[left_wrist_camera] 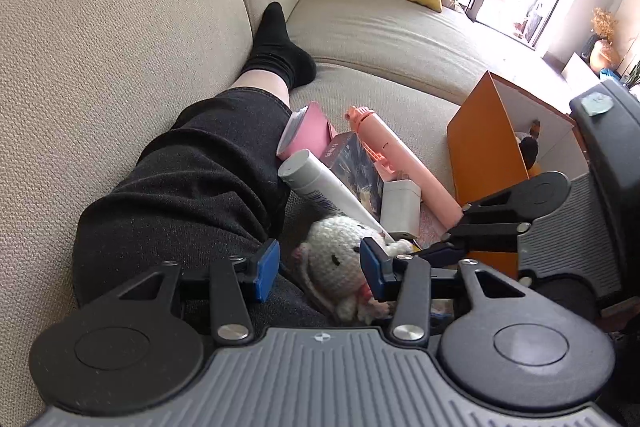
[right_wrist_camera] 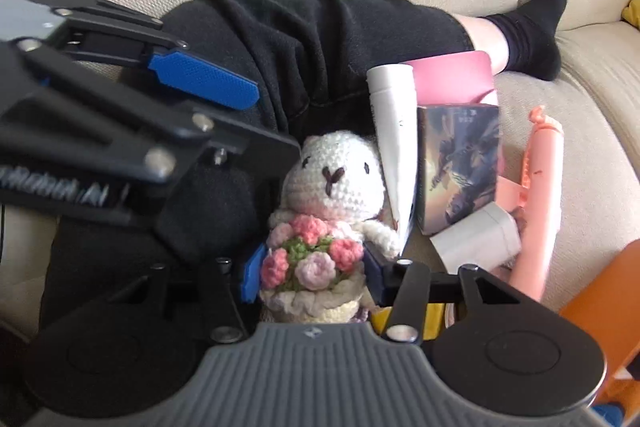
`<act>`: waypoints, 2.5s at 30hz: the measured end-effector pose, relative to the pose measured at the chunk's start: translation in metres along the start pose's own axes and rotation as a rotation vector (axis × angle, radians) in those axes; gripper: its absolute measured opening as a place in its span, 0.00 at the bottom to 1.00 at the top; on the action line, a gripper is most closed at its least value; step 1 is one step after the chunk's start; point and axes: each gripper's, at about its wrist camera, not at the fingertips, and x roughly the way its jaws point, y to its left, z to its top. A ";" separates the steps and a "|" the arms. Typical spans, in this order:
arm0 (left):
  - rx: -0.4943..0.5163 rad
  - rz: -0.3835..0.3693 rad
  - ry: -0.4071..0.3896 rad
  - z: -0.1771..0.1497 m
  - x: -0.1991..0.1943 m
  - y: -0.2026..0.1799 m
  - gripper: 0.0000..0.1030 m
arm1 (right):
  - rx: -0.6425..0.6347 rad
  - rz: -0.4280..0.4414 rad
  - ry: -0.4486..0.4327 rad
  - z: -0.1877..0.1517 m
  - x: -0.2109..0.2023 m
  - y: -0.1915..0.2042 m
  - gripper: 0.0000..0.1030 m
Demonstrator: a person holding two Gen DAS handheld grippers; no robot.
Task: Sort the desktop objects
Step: 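Grasp the crocheted white bunny with the right tool and lift it, then carry the bunny toward the box while the left tool grasps the pink wallet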
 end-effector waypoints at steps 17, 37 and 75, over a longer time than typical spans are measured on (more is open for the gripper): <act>0.070 -0.038 -0.058 0.050 0.020 0.011 0.59 | 0.163 -0.206 -0.247 -0.004 -0.104 -0.062 0.51; 0.070 -0.010 0.121 0.106 0.130 0.028 0.33 | 0.362 -0.427 -0.317 -0.055 -0.156 -0.121 0.51; 0.047 -0.104 0.026 0.098 0.107 -0.016 0.19 | 0.553 -0.506 -0.344 -0.132 -0.184 -0.132 0.52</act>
